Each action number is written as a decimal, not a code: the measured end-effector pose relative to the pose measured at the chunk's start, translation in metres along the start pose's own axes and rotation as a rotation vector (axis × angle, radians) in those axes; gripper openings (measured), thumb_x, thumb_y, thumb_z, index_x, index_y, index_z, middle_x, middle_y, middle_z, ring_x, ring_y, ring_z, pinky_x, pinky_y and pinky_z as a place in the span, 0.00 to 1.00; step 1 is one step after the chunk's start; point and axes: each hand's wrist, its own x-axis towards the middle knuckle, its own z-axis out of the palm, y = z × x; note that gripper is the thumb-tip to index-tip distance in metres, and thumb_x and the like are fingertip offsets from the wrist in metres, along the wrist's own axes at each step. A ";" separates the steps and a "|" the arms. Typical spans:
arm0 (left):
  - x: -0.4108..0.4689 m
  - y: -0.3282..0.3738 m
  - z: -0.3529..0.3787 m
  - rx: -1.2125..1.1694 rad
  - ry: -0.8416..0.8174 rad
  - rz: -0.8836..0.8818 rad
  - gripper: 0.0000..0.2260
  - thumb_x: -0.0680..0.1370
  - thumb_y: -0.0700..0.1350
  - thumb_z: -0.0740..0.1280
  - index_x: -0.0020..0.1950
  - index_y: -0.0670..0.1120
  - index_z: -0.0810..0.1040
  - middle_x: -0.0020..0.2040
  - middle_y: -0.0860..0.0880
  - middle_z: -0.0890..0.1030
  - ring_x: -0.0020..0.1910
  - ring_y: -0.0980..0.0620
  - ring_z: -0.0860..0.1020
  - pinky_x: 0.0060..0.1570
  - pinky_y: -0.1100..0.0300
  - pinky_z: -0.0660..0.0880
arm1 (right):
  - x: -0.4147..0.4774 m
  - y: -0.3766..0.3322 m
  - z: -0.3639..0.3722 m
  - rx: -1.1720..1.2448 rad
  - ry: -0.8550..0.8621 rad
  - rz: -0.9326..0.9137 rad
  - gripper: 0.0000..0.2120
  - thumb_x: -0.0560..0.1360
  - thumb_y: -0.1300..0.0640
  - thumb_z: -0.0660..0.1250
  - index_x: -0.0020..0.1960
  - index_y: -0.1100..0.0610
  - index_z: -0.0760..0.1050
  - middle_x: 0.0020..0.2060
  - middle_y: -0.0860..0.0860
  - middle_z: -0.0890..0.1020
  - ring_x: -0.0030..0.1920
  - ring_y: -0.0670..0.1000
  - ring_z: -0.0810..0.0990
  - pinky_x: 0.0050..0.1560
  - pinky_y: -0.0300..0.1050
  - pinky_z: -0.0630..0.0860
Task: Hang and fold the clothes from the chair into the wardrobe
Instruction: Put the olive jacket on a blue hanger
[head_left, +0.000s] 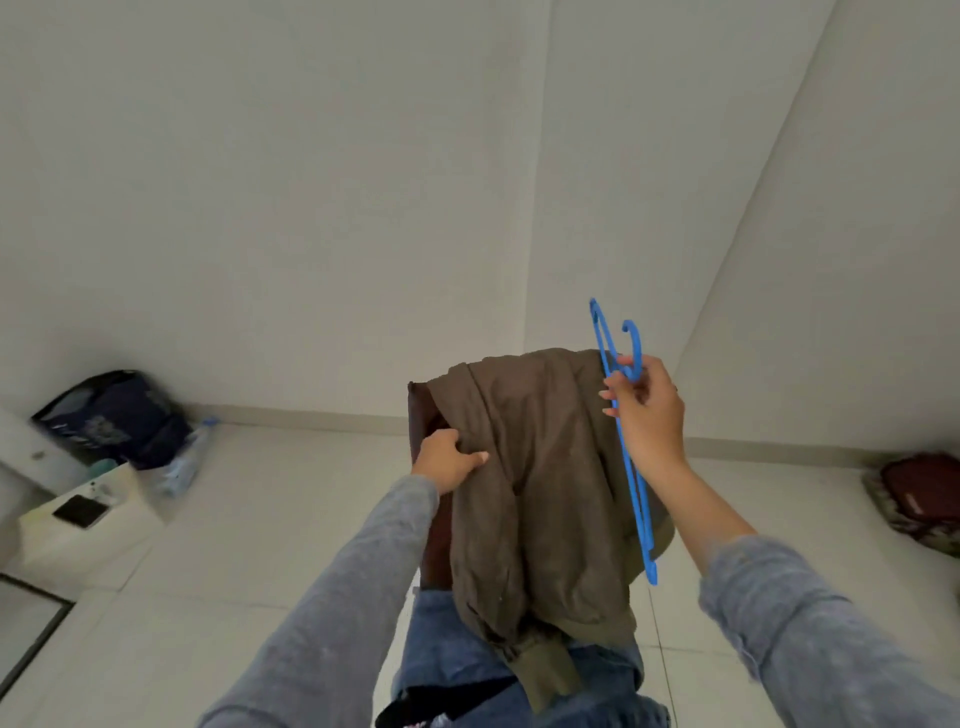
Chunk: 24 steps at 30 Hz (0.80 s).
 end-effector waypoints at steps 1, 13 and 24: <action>-0.009 -0.001 0.005 -0.003 -0.109 0.042 0.17 0.75 0.47 0.69 0.60 0.39 0.76 0.58 0.44 0.78 0.56 0.47 0.76 0.57 0.59 0.72 | -0.005 0.001 0.004 -0.026 -0.018 0.009 0.07 0.78 0.64 0.61 0.52 0.54 0.73 0.43 0.53 0.79 0.40 0.47 0.80 0.34 0.31 0.76; -0.098 -0.020 0.070 0.026 -0.439 0.598 0.14 0.74 0.44 0.70 0.55 0.37 0.80 0.58 0.42 0.75 0.59 0.51 0.71 0.63 0.62 0.67 | -0.067 0.030 0.045 -0.559 -0.485 0.335 0.23 0.66 0.46 0.76 0.50 0.62 0.75 0.43 0.50 0.77 0.44 0.47 0.76 0.39 0.36 0.69; -0.062 -0.055 0.016 0.000 -0.698 0.139 0.03 0.75 0.38 0.67 0.46 0.45 0.78 0.35 0.55 0.76 0.37 0.58 0.71 0.39 0.65 0.68 | -0.071 0.006 0.023 -0.675 -0.410 0.205 0.14 0.71 0.58 0.72 0.49 0.68 0.75 0.42 0.59 0.77 0.46 0.55 0.76 0.41 0.41 0.65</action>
